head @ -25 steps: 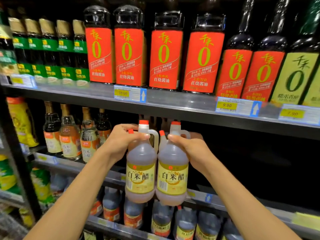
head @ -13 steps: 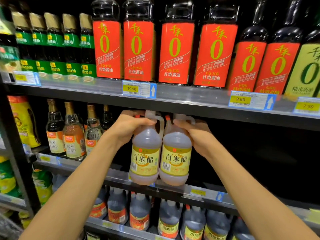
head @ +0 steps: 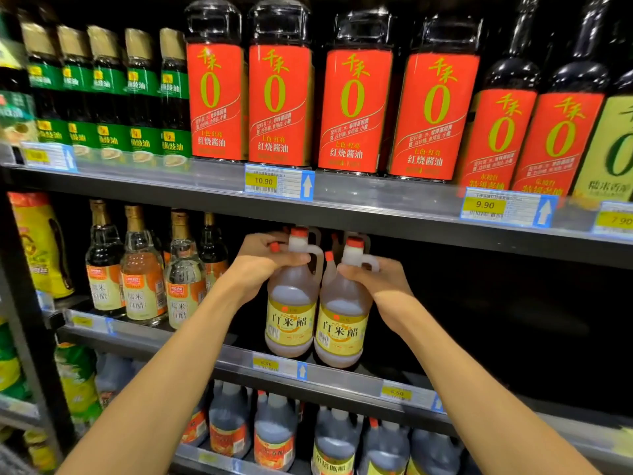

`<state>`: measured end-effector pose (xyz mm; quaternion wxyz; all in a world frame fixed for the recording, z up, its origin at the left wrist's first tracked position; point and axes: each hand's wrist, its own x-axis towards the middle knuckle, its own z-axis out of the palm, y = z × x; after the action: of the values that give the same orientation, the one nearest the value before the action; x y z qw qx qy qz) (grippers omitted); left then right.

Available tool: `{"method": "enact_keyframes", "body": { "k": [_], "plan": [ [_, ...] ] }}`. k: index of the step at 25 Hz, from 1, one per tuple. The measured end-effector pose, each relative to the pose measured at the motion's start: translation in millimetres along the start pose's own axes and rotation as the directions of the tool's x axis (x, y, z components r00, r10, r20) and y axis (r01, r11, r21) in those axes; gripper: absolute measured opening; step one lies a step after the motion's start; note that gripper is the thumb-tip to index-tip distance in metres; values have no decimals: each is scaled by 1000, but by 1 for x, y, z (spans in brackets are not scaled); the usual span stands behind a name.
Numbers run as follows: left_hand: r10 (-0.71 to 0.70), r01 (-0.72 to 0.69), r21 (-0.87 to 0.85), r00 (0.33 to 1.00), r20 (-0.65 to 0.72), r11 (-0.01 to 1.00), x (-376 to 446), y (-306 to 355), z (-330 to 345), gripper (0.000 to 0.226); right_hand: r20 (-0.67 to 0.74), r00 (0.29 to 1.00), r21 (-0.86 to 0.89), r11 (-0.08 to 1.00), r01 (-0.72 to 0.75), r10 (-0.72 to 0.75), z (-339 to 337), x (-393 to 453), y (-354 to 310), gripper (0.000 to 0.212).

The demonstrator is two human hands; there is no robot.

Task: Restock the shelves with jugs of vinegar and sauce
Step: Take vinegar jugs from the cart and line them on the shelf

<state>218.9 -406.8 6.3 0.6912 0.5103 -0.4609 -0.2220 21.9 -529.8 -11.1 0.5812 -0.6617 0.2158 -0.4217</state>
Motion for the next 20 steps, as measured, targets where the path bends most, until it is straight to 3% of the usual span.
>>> {"method": "enact_keyframes", "body": {
  "k": [13, 18, 20],
  "plan": [
    [-1, 0, 53, 1000, 10, 999, -8, -26, -11, 37, 30, 999, 1, 1000, 25, -25, 4, 1, 16, 13],
    [-16, 22, 82, 998, -68, 996, -27, -40, -10, 62, 27, 998, 19, 999, -51, 51, -11, -15, 33, 66],
    [-50, 65, 117, 990, -129, 991, -42, -53, -8, 72, 43, 993, 33, 993, -113, 111, -8, -29, 49, 76]
  ]
}}
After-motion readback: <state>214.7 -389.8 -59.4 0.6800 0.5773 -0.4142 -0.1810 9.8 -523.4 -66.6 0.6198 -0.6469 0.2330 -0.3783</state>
